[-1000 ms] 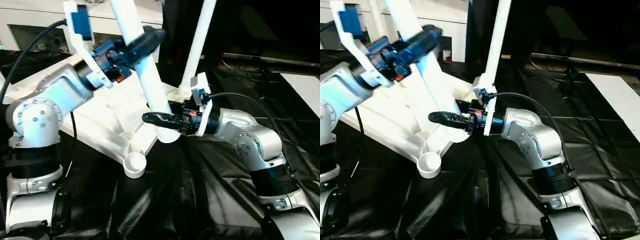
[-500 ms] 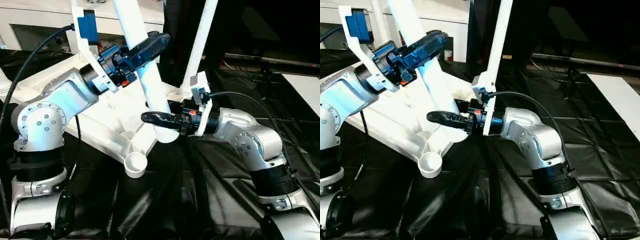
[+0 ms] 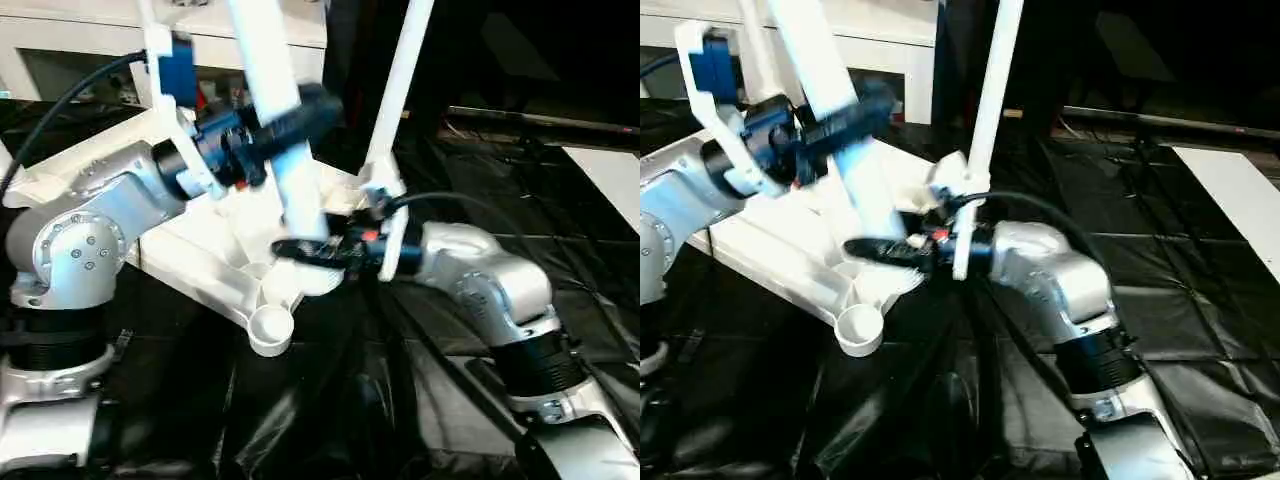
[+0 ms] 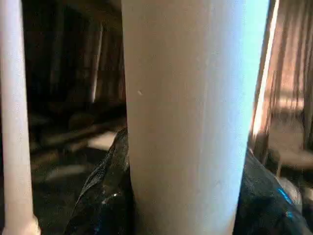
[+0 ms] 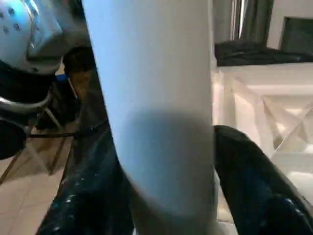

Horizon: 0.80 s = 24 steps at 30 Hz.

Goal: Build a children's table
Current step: Pick table leg

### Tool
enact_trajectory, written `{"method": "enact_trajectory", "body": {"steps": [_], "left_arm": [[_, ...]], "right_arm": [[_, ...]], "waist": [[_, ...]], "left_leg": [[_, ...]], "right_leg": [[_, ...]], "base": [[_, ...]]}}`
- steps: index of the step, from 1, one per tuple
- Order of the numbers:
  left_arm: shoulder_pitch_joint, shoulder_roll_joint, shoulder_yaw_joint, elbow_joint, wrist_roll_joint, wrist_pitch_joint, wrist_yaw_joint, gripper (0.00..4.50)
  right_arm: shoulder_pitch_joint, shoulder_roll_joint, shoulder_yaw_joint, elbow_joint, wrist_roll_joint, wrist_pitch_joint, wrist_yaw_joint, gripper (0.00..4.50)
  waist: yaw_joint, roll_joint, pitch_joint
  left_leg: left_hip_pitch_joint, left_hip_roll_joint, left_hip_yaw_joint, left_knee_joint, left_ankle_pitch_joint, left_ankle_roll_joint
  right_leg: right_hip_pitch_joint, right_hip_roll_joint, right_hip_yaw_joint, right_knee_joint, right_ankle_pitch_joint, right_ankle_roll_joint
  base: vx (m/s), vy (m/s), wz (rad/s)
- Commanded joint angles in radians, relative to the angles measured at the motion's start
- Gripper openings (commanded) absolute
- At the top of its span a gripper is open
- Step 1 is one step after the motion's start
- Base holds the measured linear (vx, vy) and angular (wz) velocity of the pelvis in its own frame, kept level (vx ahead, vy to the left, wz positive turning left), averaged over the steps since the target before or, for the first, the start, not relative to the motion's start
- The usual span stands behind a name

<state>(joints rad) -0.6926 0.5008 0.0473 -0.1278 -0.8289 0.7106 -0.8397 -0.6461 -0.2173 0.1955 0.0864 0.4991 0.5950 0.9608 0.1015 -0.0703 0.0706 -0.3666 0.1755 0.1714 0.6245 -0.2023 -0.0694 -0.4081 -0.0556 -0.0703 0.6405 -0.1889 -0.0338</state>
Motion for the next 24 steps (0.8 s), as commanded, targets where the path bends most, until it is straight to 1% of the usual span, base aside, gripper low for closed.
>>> {"method": "enact_trajectory", "body": {"steps": [1, 2, 3, 7, 10, 11, 13, 14, 16, 19, 21, 24], "left_arm": [[-0.016, 0.02, -0.033, 0.01, 0.016, -0.006, -0.058, 1.82], [-0.022, 0.027, -0.037, 0.015, 0.019, -0.009, -0.077, 1.82], [-0.027, 0.031, -0.04, 0.018, 0.02, -0.012, -0.089, 1.82], [-0.044, 0.039, -0.051, 0.03, 0.017, -0.013, -0.148, 1.82], [-0.054, 0.037, -0.057, 0.041, 0.026, -0.017, -0.167, 1.82], [-0.057, 0.038, -0.061, 0.045, 0.026, -0.018, -0.177, 1.82], [-0.06, 0.037, -0.064, 0.047, 0.025, -0.018, -0.185, 1.82], [-0.061, 0.036, -0.066, 0.048, 0.027, -0.019, -0.188, 1.82], [-0.061, 0.031, -0.07, 0.047, 0.03, -0.02, -0.194, 1.82], [-0.063, 0.03, -0.072, 0.049, 0.034, -0.021, -0.199, 1.82], [-0.068, 0.024, -0.075, 0.059, 0.041, -0.024, -0.204, 1.82], [-0.07, 0.023, -0.076, 0.063, 0.045, -0.026, -0.208, 1.82]], "right_arm": [[-0.029, -0.028, -0.023, 0.012, -0.004, 0.029, 0.008, 2.8], [-0.032, -0.035, -0.018, 0.017, -0.007, 0.035, 0.015, 2.8], [-0.035, -0.04, -0.015, 0.02, -0.007, 0.04, 0.024, 2.8], [-0.044, -0.061, 0.008, 0.024, -0.004, 0.047, 0.061, 2.8], [-0.047, -0.075, 0.028, 0.02, -0.008, 0.051, 0.089, 2.8], [-0.048, -0.08, 0.036, 0.018, -0.011, 0.054, 0.099, 2.8], [-0.049, -0.085, 0.046, 0.018, -0.016, 0.057, 0.11, 2.8], [-0.048, -0.088, 0.051, 0.018, -0.019, 0.056, 0.115, 2.8], [-0.049, -0.093, 0.068, 0.024, -0.034, 0.048, 0.126, 2.8], [-0.052, -0.093, 0.078, 0.03, -0.043, 0.043, 0.131, 2.8], [-0.058, -0.089, 0.093, 0.04, -0.056, 0.031, 0.132, 2.8], [-0.057, -0.084, 0.099, 0.041, -0.06, 0.026, 0.131, 2.8]], "waist": [[-0.002, 0.032, -0.069], [-0.003, 0.032, -0.069], [-0.001, 0.033, -0.07], [-0.001, 0.03, -0.071], [-0.001, 0.031, -0.071], [-0.002, 0.028, -0.071], [0.0, 0.029, -0.071], [-0.001, 0.026, -0.071], [-0.001, 0.029, -0.071], [-0.001, 0.029, -0.071], [0.0, 0.031, -0.07], [0.0, 0.03, -0.071]], "left_leg": [[0.015, 0.053, -0.023, -0.089, -0.173, -0.067], [0.014, 0.053, -0.024, -0.089, -0.173, -0.068], [0.015, 0.054, -0.023, -0.089, -0.171, -0.068], [0.013, 0.054, -0.022, -0.087, -0.16, -0.066], [0.012, 0.054, -0.021, -0.086, -0.151, -0.064], [0.012, 0.054, -0.021, -0.086, -0.15, -0.063], [0.011, 0.054, -0.021, -0.085, -0.148, -0.061], [0.012, 0.054, -0.021, -0.085, -0.149, -0.06], [0.011, 0.055, -0.021, -0.085, -0.148, -0.06], [0.012, 0.055, -0.022, -0.085, -0.152, -0.061], [0.012, 0.055, -0.022, -0.085, -0.158, -0.063], [0.012, 0.055, -0.022, -0.085, -0.157, -0.064]], "right_leg": [[0.055, -0.088, 0.062, -0.079, -0.235, -0.138], [0.056, -0.088, 0.062, -0.078, -0.234, -0.139], [0.056, -0.089, 0.062, -0.079, -0.232, -0.14], [0.058, -0.091, 0.062, -0.076, -0.21, -0.153], [0.058, -0.09, 0.062, -0.073, -0.193, -0.162], [0.059, -0.09, 0.062, -0.074, -0.192, -0.162], [0.06, -0.091, 0.063, -0.074, -0.198, -0.164], [0.06, -0.09, 0.063, -0.074, -0.198, -0.164], [0.059, -0.091, 0.063, -0.074, -0.203, -0.166], [0.059, -0.092, 0.062, -0.075, -0.211, -0.166], [0.058, -0.092, 0.063, -0.077, -0.222, -0.164], [0.059, -0.092, 0.063, -0.076, -0.217, -0.163]], "base": [[0.0, 0.0, 0.0], [0.0, 0.0, 0.0], [0.0, 0.0, 0.0], [0.0, 0.0, 0.0], [0.0, 0.0, 0.0], [0.0, 0.0, 0.0], [0.0, 0.0, 0.0], [0.0, 0.0, 0.0], [0.0, 0.0, 0.0], [0.0, 0.0, 0.0], [0.0, 0.0, 0.0], [0.0, 0.0, 0.0]]}}
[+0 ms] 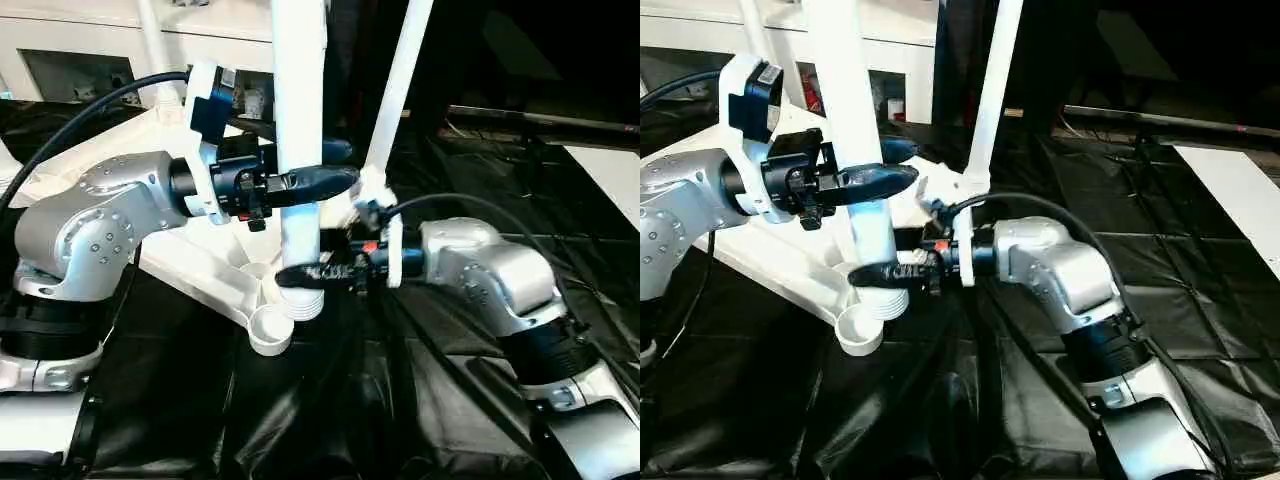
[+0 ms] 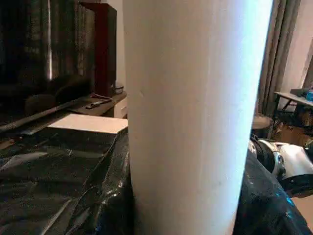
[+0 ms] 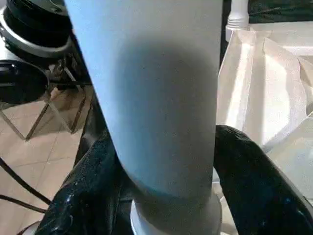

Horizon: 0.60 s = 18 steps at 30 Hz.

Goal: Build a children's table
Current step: Pick table leg

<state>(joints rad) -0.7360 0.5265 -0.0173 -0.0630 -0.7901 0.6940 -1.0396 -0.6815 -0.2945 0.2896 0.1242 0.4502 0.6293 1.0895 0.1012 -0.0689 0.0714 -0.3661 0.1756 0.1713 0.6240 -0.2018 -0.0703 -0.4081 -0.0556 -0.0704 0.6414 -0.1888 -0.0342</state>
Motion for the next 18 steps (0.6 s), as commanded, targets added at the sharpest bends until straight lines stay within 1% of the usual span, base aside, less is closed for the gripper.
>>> {"method": "enact_trajectory", "body": {"steps": [1, 6, 8, 9, 18], "left_arm": [[-0.028, -0.003, -0.012, 0.0, 0.008, -0.009, -0.014, 1.82], [-0.025, -0.004, -0.016, -0.004, 0.009, -0.007, -0.021, 1.82], [-0.021, -0.005, -0.019, -0.008, 0.013, -0.005, -0.025, 1.82], [-0.02, -0.006, -0.02, -0.009, 0.015, -0.005, -0.026, 1.82], [-0.015, -0.016, -0.023, -0.006, 0.025, -0.007, -0.033, 1.82]], "right_arm": [[-0.021, -0.002, 0.006, 0.003, -0.017, -0.011, 0.003, 2.8], [-0.018, 0.005, 0.002, 0.002, -0.021, -0.019, 0.001, 2.8], [-0.018, 0.009, 0.001, 0.003, -0.02, -0.024, -0.001, 2.8], [-0.018, 0.01, 0.0, 0.003, -0.019, -0.026, -0.001, 2.8], [-0.021, 0.028, -0.002, 0.004, -0.019, -0.03, 0.006, 2.8]], "waist": [[0.0, 0.029, -0.072], [0.0, 0.029, -0.074], [0.0, 0.032, -0.073], [0.0, 0.031, -0.073], [0.0, 0.031, -0.073]], "left_leg": [[0.012, 0.055, -0.022, -0.084, -0.154, -0.063], [0.011, 0.055, -0.022, -0.084, -0.144, -0.061], [0.012, 0.055, -0.022, -0.084, -0.148, -0.061], [0.011, 0.055, -0.022, -0.084, -0.152, -0.061], [0.011, 0.056, -0.023, -0.085, -0.159, -0.064]], "right_leg": [[0.059, -0.092, 0.062, -0.076, -0.213, -0.164], [0.061, -0.092, 0.062, -0.071, -0.176, -0.177], [0.06, -0.091, 0.062, -0.072, -0.178, -0.178], [0.06, -0.092, 0.062, -0.073, -0.183, -0.178], [0.061, -0.092, 0.062, -0.073, -0.189, -0.178]], "base": [[0.0, 0.0, 0.0], [0.0, 0.0, 0.0], [0.0, 0.0, 0.0], [0.0, 0.0, 0.0], [0.0, 0.0, 0.0]]}}
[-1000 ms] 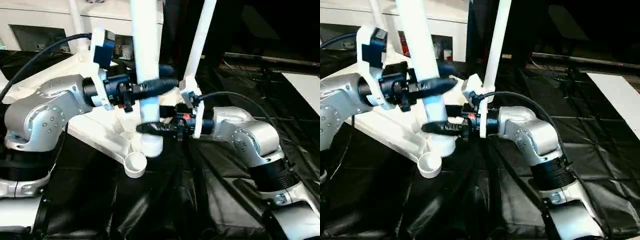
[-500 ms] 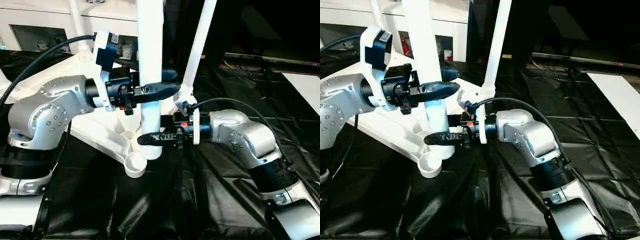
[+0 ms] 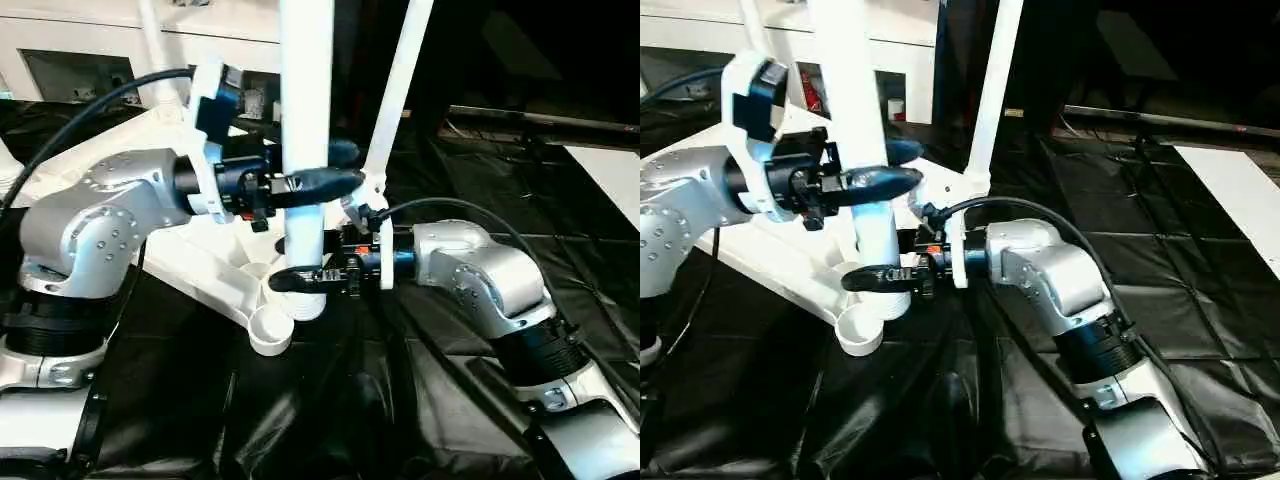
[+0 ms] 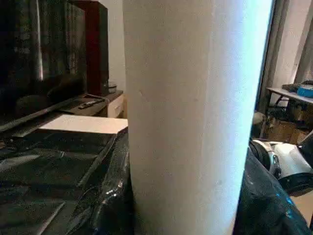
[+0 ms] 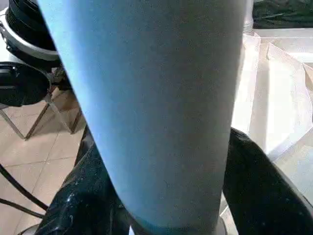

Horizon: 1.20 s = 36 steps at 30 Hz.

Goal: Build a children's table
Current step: Pick table leg

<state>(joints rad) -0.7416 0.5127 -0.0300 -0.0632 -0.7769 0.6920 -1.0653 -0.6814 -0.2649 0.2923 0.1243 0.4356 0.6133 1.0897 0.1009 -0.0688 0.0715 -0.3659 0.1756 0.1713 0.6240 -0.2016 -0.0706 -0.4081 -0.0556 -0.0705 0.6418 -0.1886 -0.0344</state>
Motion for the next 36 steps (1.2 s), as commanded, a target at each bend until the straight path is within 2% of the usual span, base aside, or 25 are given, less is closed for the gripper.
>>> {"method": "enact_trajectory", "body": {"steps": [1, 25, 26, 30, 32, 36], "left_arm": [[-0.009, -0.002, -0.01, -0.007, 0.012, -0.005, -0.009, 1.82], [-0.013, 0.015, -0.003, 0.0, 0.031, 0.0, -0.035, 1.82], [-0.013, 0.014, -0.003, 0.001, 0.031, 0.0, -0.035, 1.82], [-0.013, 0.014, -0.002, 0.0, 0.03, 0.001, -0.036, 1.82], [-0.013, 0.015, 0.0, -0.001, 0.028, 0.002, -0.036, 1.82], [-0.012, 0.016, 0.004, -0.002, 0.029, 0.002, -0.036, 1.82]], "right_arm": [[-0.021, 0.0, -0.004, 0.004, -0.004, -0.013, 0.007, 2.8], [-0.012, -0.008, -0.009, -0.003, -0.004, -0.013, 0.026, 2.8], [-0.011, -0.007, -0.01, -0.004, -0.003, -0.011, 0.027, 2.63], [-0.01, -0.006, -0.011, -0.005, 0.001, -0.006, 0.029, 2.42], [-0.009, -0.005, -0.012, -0.007, 0.003, -0.003, 0.032, 2.14], [-0.01, -0.004, -0.014, -0.005, 0.003, -0.002, 0.035, 2.03]], "waist": [[0.0, 0.031, -0.073], [0.001, 0.036, -0.074], [0.001, 0.037, -0.074], [0.001, 0.037, -0.074], [0.001, 0.035, -0.073], [0.001, 0.035, -0.074]], "left_leg": [[0.012, 0.056, -0.023, -0.085, -0.161, -0.064], [0.012, 0.055, -0.023, -0.084, -0.158, -0.063], [0.012, 0.056, -0.023, -0.084, -0.163, -0.063], [0.012, 0.056, -0.024, -0.084, -0.159, -0.063], [0.012, 0.055, -0.023, -0.084, -0.162, -0.063], [0.012, 0.056, -0.023, -0.084, -0.16, -0.063]], "right_leg": [[0.06, -0.092, 0.062, -0.074, -0.193, -0.176], [0.062, -0.092, 0.062, -0.07, -0.16, -0.189], [0.061, -0.091, 0.062, -0.071, -0.167, -0.188], [0.061, -0.092, 0.062, -0.071, -0.169, -0.188], [0.062, -0.092, 0.062, -0.072, -0.172, -0.188], [0.061, -0.092, 0.062, -0.071, -0.168, -0.189]], "base": [[0.0, 0.0, 0.0], [0.0, 0.0, 0.0], [0.0, 0.0, 0.0], [0.0, 0.0, 0.0], [0.0, 0.0, 0.0], [0.0, 0.0, 0.0]]}}
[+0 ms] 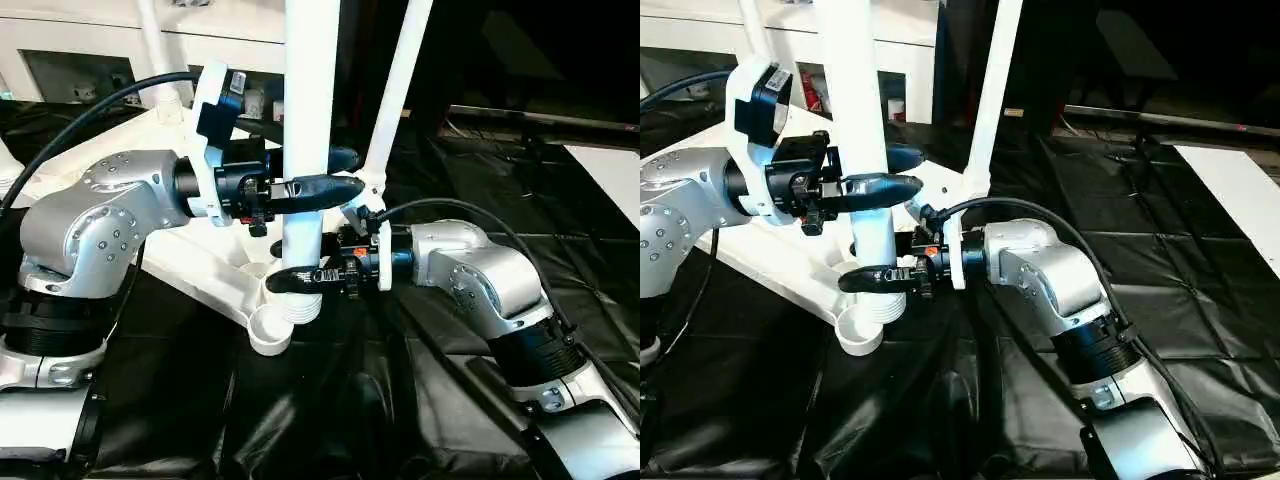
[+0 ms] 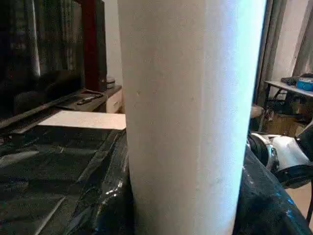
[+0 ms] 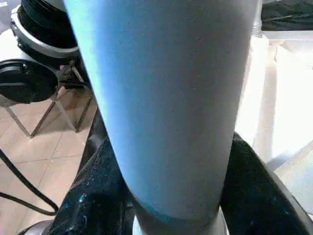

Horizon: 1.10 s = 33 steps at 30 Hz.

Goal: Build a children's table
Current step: Pick table leg

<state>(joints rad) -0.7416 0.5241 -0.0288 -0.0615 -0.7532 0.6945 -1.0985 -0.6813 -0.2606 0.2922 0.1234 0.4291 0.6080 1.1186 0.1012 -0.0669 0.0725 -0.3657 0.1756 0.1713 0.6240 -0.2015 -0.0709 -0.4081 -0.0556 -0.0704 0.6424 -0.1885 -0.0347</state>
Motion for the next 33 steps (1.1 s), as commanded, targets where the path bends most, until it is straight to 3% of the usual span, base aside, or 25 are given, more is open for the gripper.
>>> {"method": "enact_trajectory", "body": {"steps": [1, 10, 13, 16, 24, 27, 29, 30, 32, 33], "left_arm": [[-0.012, 0.005, 0.003, -0.003, 0.005, -0.001, -0.002, 1.82], [-0.026, -0.014, 0.037, 0.027, 0.009, -0.004, 0.045, 1.82], [-0.026, -0.013, 0.054, 0.021, -0.035, 0.038, 0.036, 2.52], [-0.032, -0.024, 0.085, 0.024, -0.078, 0.069, 0.056, 2.58], [-0.048, -0.039, 0.138, 0.065, -0.085, 0.069, 0.117, 3.41], [-0.078, -0.078, 0.227, 0.135, -0.138, 0.058, 0.182, 3.59], [-0.081, -0.086, 0.247, 0.147, -0.158, 0.06, 0.189, 3.81], [-0.094, -0.121, 0.335, 0.195, -0.256, 0.069, 0.234, 3.81], [-0.098, -0.141, 0.386, 0.218, -0.318, 0.072, 0.263, 3.81], [-0.097, -0.161, 0.448, 0.244, -0.396, 0.074, 0.295, 3.81]], "right_arm": [[-0.01, -0.009, -0.014, -0.004, 0.009, 0.003, 0.006, 2.01], [-0.016, -0.007, -0.019, 0.002, 0.008, -0.001, 0.009, 1.96], [-0.018, -0.005, -0.026, 0.002, 0.009, -0.005, 0.005, 1.94], [-0.022, -0.002, -0.041, 0.0, 0.017, -0.007, -0.002, 1.93], [-0.015, 0.005, -0.075, -0.04, 0.047, -0.001, -0.015, 1.86], [-0.01, 0.006, -0.091, -0.061, 0.064, 0.001, -0.019, 1.86], [-0.01, 0.007, -0.093, -0.064, 0.066, 0.001, -0.02, 1.86], [-0.007, 0.011, -0.115, -0.072, 0.079, 0.004, -0.032, 1.86], [-0.005, 0.015, -0.131, -0.074, 0.088, 0.008, -0.041, 1.86], [0.0, 0.017, -0.152, -0.078, 0.099, 0.014, -0.052, 1.86]], "waist": [[0.001, 0.033, -0.074], [0.002, 0.031, -0.075], [0.001, 0.032, -0.076], [0.002, 0.034, -0.075], [0.007, 0.041, -0.076], [0.011, 0.043, -0.077], [0.014, 0.04, -0.077], [0.014, 0.043, -0.077], [0.016, 0.04, -0.079], [0.016, 0.041, -0.078]], "left_leg": [[0.011, 0.055, -0.023, -0.084, -0.161, -0.062], [0.011, 0.054, -0.022, -0.082, -0.151, -0.058], [0.011, 0.055, -0.022, -0.082, -0.15, -0.059], [0.011, 0.054, -0.024, -0.082, -0.153, -0.061], [0.012, 0.053, -0.024, -0.082, -0.163, -0.057], [0.012, 0.051, -0.023, -0.079, -0.162, -0.058], [0.009, 0.051, -0.025, -0.079, -0.161, -0.059], [0.011, 0.052, -0.025, -0.081, -0.165, -0.058], [0.008, 0.048, -0.023, -0.075, -0.162, -0.057], [0.005, 0.046, -0.024, -0.075, -0.163, -0.053]], "right_leg": [[0.062, -0.092, 0.062, -0.073, -0.174, -0.187], [0.062, -0.092, 0.062, -0.073, -0.176, -0.184], [0.062, -0.092, 0.061, -0.07, -0.169, -0.187], [0.062, -0.092, 0.061, -0.07, -0.164, -0.195], [0.062, -0.092, 0.061, -0.074, -0.179, -0.185], [0.061, -0.091, 0.06, -0.074, -0.171, -0.191], [0.065, -0.091, 0.059, -0.072, -0.162, -0.196], [0.063, -0.09, 0.059, -0.072, -0.164, -0.193], [0.066, -0.091, 0.058, -0.072, -0.148, -0.21], [0.067, -0.089, 0.058, -0.069, -0.147, -0.209]], "base": [[0.0, 0.0, 0.0], [0.0, 0.0, 0.0], [0.0, 0.0, 0.0], [0.0, 0.0, 0.0], [0.0, 0.0, 0.0], [0.0, 0.0, 0.0], [0.0, 0.0, 0.0], [0.0, 0.0, 0.0], [0.0, 0.0, 0.0], [0.0, 0.0, 0.0]]}}
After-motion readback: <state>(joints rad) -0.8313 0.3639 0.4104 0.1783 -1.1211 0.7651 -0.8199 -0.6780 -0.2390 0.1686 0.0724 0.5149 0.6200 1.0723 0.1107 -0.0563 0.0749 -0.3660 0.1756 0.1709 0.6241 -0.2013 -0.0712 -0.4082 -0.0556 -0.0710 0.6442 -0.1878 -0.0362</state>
